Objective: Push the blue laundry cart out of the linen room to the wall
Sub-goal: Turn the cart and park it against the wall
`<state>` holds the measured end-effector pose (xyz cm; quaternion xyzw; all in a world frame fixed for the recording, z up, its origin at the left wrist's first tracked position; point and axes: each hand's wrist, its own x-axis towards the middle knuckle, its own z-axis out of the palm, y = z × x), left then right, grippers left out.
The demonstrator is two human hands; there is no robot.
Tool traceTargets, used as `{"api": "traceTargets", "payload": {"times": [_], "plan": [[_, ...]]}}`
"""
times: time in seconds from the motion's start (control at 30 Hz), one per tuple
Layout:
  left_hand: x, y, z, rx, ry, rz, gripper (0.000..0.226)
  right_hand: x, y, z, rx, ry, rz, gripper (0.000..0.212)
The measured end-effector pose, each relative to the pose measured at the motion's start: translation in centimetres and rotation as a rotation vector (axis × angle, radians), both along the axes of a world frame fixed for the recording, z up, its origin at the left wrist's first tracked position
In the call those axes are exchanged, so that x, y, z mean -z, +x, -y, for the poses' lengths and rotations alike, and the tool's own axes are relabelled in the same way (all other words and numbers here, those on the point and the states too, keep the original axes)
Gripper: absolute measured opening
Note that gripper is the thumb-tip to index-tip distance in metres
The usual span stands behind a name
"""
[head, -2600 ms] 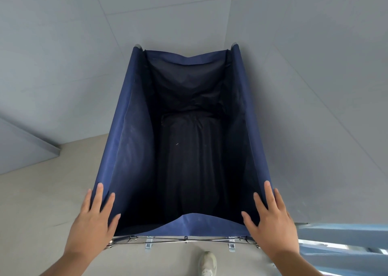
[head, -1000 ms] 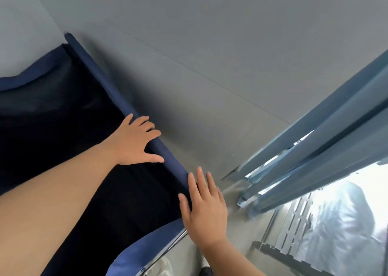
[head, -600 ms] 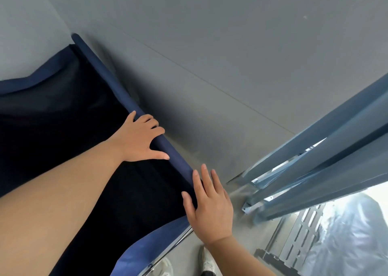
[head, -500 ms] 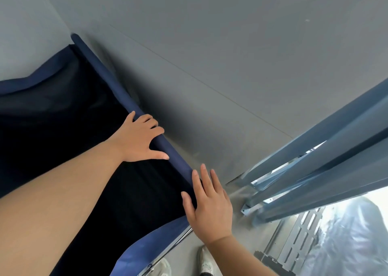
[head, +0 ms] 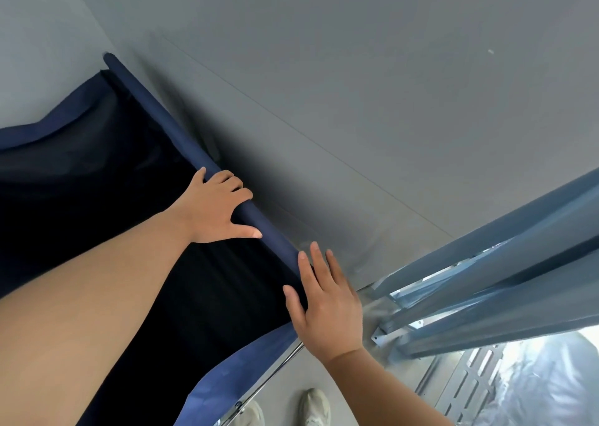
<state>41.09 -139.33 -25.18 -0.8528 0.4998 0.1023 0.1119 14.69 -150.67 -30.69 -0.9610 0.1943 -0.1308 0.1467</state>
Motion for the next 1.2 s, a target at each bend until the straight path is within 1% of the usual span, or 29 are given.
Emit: {"api": "traceTargets", "payload": {"times": [0.17,0.33,0.5,0.67,0.93,1.07,1.2], "plan": [[0.6,1.4,-0.2,-0.037,-0.049,-0.039,0.114,0.1,1.6,0.8,-0.017,0.003,-0.028,0.054],[1.6,2.5,-1.0,-0.092,-0.106,-0.126,0.105,-0.1,2.9,0.6,-0.012,-0.006,-0.039,0.055],[1.7,3.3,-1.4,-0.105,-0.132,-0.141,0.1,-0.2,3.8,0.6,-0.016,-0.036,-0.085,0.056],[2.2,3.4,-1.0,-0.083,-0.144,-0.137,0.107,-0.1,3.8,0.8,-0.017,-0.036,-0.104,0.056],[2.1,2.4,0.3,-0.07,-0.157,-0.14,0.108,-0.2,2.7,1.8,-0.001,-0.021,-0.12,0.057],[1.9,1.7,1.1,-0.068,-0.149,-0.139,0.102,-0.4,2.0,2.4,0.005,-0.016,-0.133,0.056],[1.9,1.2,1.4,-0.061,-0.149,-0.133,0.115,-0.7,1.5,2.6,0.0,-0.017,-0.145,0.056]]}}
